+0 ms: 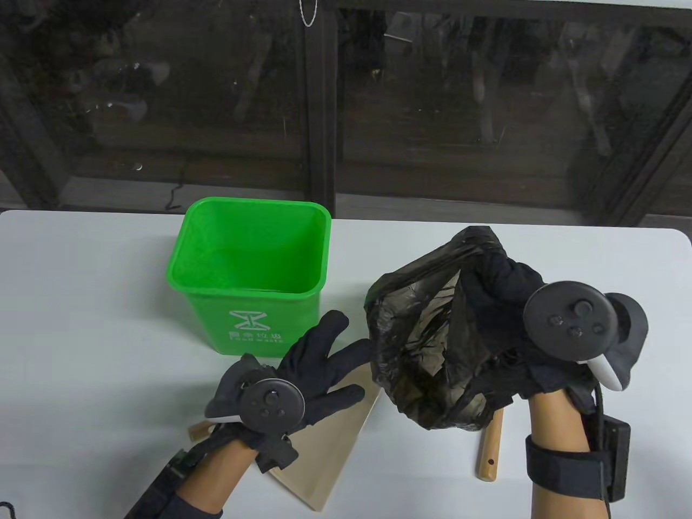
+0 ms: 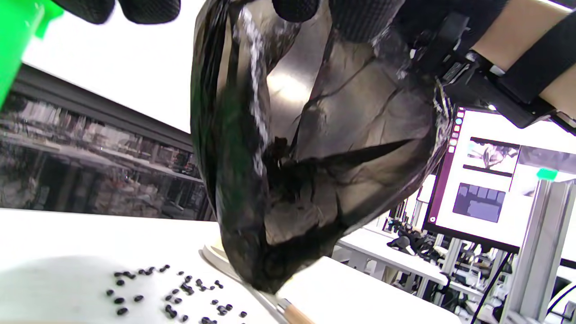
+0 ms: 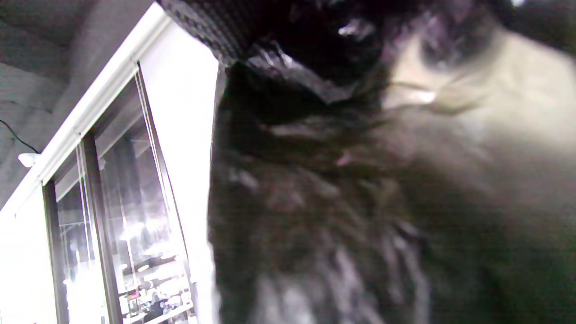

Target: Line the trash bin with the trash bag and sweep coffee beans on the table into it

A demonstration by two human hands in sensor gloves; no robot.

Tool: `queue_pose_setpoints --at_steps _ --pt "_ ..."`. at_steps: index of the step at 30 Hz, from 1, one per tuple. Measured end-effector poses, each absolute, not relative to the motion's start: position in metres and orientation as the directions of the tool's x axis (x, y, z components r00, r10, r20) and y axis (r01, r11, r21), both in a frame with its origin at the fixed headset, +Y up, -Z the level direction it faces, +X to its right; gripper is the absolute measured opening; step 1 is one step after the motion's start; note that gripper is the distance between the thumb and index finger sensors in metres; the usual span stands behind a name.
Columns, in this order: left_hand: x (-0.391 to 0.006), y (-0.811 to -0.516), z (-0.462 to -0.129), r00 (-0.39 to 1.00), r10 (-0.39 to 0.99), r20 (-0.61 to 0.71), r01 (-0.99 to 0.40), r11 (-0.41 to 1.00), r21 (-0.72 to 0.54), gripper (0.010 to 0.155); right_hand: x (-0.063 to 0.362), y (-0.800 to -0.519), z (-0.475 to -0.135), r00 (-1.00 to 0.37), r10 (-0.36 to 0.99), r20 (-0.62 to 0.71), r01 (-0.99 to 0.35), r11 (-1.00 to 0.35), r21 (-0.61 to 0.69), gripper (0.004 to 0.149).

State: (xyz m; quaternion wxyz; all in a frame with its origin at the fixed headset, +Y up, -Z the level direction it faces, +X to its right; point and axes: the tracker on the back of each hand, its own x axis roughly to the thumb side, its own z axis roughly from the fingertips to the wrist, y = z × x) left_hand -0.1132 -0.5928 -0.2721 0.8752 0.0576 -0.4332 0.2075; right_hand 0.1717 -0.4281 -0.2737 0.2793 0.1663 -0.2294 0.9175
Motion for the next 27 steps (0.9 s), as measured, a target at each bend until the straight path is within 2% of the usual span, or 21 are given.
queue_pose_setpoints --at_steps 5,12,16,19,23,27 --pt "-0.109 -0.607 -0.283 0.532 0.413 0.739 -0.437 0.882 -0.179 0.061 0.175 -0.420 -0.267 -0.760 0.449 0.470 -0.622 -0.713 -0.324 0.055" --pt "-0.088 -0.620 -0.303 0.417 0.582 0.698 -0.468 0.796 -0.384 0.051 0.178 -0.422 -0.263 -0.742 0.460 0.487 -0.639 -0.704 -0.308 0.055" --pt "-0.062 -0.624 -0.308 0.375 0.610 0.698 -0.422 0.783 -0.458 0.052 0.181 -0.427 -0.264 -0.731 0.470 0.496 -0.650 -0.701 -0.294 0.056" --pt "-0.044 -0.627 -0.309 0.357 0.623 0.696 -0.386 0.777 -0.498 0.063 0.182 -0.429 -0.264 -0.721 0.474 0.505 -0.657 -0.699 -0.283 0.056" --pt "-0.033 -0.625 -0.306 0.358 0.600 0.716 -0.409 0.790 -0.457 0.068 0.189 -0.431 -0.262 -0.745 0.446 0.495 -0.627 -0.722 -0.293 0.056" --pt "-0.041 -0.615 -0.303 0.455 0.481 0.749 -0.457 0.848 -0.268 0.073 0.205 -0.439 -0.260 -0.771 0.443 0.457 -0.608 -0.727 -0.320 0.057"
